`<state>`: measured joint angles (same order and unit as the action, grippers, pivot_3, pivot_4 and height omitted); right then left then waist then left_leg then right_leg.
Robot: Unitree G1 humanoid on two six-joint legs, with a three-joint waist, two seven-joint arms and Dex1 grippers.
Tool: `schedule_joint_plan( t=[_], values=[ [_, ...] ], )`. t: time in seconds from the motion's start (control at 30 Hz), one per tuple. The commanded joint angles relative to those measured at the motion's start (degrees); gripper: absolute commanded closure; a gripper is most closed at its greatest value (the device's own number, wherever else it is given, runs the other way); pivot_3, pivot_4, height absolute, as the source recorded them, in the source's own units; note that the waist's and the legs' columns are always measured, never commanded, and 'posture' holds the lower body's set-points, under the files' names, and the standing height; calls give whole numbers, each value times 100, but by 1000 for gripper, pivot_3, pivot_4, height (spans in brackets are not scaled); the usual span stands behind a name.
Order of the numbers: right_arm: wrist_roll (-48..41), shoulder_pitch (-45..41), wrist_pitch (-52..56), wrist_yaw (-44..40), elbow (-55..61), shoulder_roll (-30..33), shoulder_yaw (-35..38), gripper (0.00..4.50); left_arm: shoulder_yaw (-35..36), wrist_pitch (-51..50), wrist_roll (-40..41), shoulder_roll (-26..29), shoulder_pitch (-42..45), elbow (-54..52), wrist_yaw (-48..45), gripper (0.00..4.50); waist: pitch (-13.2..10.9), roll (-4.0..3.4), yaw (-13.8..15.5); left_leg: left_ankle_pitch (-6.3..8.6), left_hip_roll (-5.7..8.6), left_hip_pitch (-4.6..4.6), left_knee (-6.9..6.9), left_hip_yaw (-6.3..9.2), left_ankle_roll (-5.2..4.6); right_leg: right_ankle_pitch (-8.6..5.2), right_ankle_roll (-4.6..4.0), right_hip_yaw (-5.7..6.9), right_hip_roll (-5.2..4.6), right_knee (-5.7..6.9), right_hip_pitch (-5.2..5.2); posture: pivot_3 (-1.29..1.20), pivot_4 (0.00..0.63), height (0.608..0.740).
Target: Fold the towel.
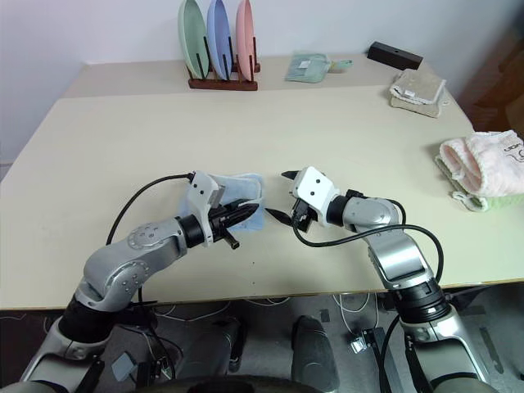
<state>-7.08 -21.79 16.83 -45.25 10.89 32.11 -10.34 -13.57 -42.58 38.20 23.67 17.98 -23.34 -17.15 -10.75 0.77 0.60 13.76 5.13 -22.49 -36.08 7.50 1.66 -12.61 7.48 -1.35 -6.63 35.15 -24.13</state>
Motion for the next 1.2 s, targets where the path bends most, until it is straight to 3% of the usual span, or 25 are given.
schedule_joint_plan(
  t=[0.03,0.13,0.23,0.3,0.4,0.47,0.53,0.83,1.03,1.13,1.2],
  values=[
    [15,-43,-134,27,128,-16,77,112,411,-101,180,-42,-93,-412,-70,2053,0,0,-11,0,0,0,0,2,0,0,0,0,0,0,0,0,150,740],
    [-44,-82,-42,-9,112,3,122,112,1030,-268,563,61,-392,-812,-32,548,0,0,-38,0,-3,1,4,10,0,0,0,0,0,1,-3,0,150,740],
    [-199,-109,133,-33,124,-13,218,987,1673,-512,1170,284,-774,-1183,-110,492,0,-1,-49,0,-6,1,6,12,0,0,0,0,1,2,-8,0,150,740],
    [-345,-152,241,-51,195,-63,270,1886,2172,-565,1611,530,-1102,-1452,-259,492,0,-1,-39,0,-5,0,5,13,0,0,0,0,1,4,-8,0,150,740],
    [-667,-416,549,-33,346,-286,282,3529,2848,-387,1670,640,-1265,-1359,-18,1348,-1,-1,-30,0,-4,0,3,12,0,-2,-3,-1,-1,3,-7,0,150,740],
    [-802,-577,768,12,392,-439,274,4500,2910,-308,1438,692,-1239,-1237,69,2350,0,-2,-25,-1,-5,0,0,14,1,-6,-17,0,2,5,-7,0,150,740],
    [-874,-754,1084,177,416,-768,105,4500,2604,-248,924,697,-1037,-981,259,3365,0,-2,-11,-1,-5,1,0,12,2,-8,-20,0,2,5,-4,0,150,740],
    [195,-834,1314,674,-936,-1412,-1289,4500,1020,525,-837,96,-707,461,68,3365,3,-1,-15,-1,13,0,5,9,2,3,-4,0,-2,5,-10,0,150,740],
    [452,-648,1058,925,-1244,-1401,-1196,4500,919,1027,-1308,76,-1024,594,-230,3365,10,-6,-50,-2,7,6,11,9,5,4,-4,-1,3,10,-12,0,150,740],
    [-305,-600,1572,651,-635,-1440,-620,3663,1466,1256,-923,-70,-1224,194,-371,3409,8,-5,-33,-3,-1,4,7,13,5,4,-4,-1,1,9,-10,0,150,740],
    [-831,-604,2225,621,-198,-1430,-155,2790,1927,1451,-855,120,-1500,-58,-558,3409,5,-4,-33,-3,-1,2,6,15,5,4,-4,-1,0,9,-11,0,150,740]
  ],
)
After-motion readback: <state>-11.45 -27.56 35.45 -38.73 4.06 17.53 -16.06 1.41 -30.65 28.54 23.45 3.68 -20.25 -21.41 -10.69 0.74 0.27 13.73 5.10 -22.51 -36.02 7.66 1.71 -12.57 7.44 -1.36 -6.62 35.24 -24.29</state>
